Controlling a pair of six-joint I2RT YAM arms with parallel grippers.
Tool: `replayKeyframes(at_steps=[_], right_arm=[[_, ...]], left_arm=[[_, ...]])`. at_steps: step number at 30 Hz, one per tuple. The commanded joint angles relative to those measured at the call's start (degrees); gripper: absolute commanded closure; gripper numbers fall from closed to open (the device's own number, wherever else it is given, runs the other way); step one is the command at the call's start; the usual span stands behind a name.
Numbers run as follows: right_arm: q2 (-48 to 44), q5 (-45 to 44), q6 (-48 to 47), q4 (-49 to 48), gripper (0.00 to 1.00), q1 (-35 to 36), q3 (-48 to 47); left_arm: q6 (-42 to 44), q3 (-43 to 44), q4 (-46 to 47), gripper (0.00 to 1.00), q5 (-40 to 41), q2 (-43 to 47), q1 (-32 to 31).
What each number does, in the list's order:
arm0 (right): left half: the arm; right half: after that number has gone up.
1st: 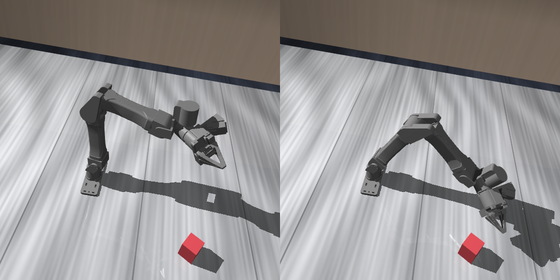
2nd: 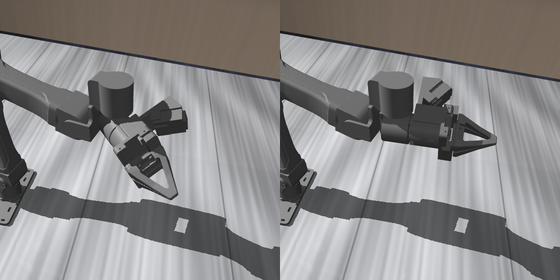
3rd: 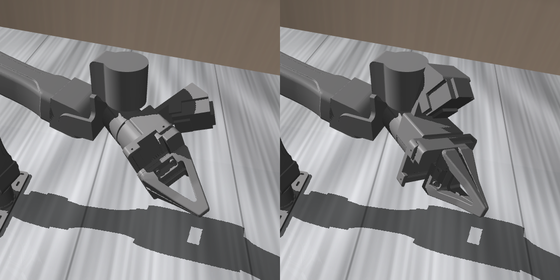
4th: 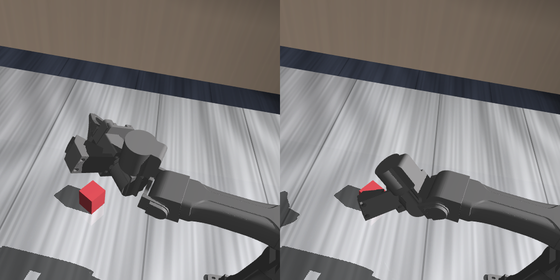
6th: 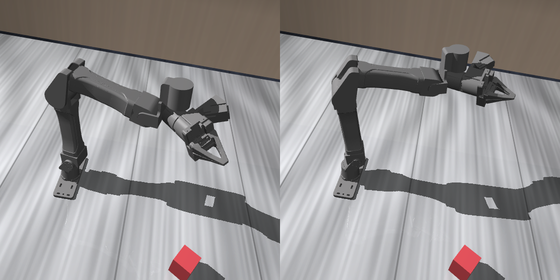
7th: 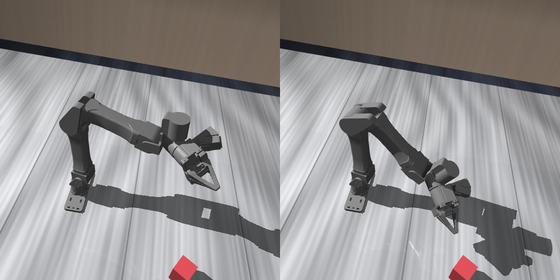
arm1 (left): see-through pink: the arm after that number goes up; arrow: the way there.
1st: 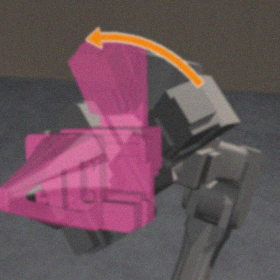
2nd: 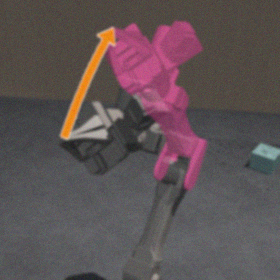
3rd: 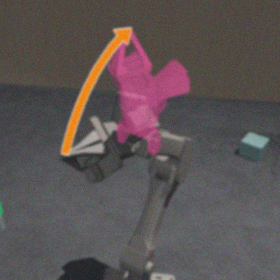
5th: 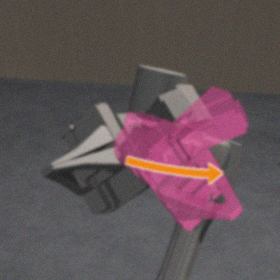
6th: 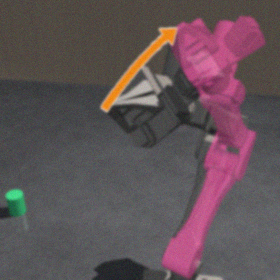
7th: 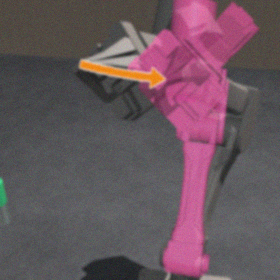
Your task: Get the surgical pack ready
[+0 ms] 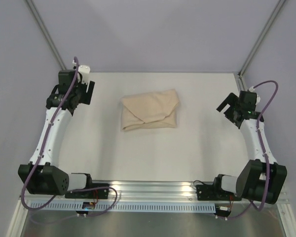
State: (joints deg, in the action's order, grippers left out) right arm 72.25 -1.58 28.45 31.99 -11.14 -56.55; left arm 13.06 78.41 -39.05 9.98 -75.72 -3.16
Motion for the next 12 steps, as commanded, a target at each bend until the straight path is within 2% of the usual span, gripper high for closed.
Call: replayKeyframes(at_steps=[1, 3, 12], right_arm=[[-1.1, -5.1, -3.0, 5.7, 0.00, 0.6, -3.0], [-1.5, -3.8, -3.2, 5.0, 0.00, 0.6, -2.7], [-6.4, -2.9, -4.8, 2.3, 0.00, 0.7, -0.2]], left_arm=[[-2.5, -2.6, -3.0, 0.18, 0.0, 2.4, 4.3], [-3.0, -3.2, -3.8, 0.18, -0.7, 2.7, 6.5], [-3.4, -5.6, -4.1, 0.17, -2.0, 3.8, 6.7]])
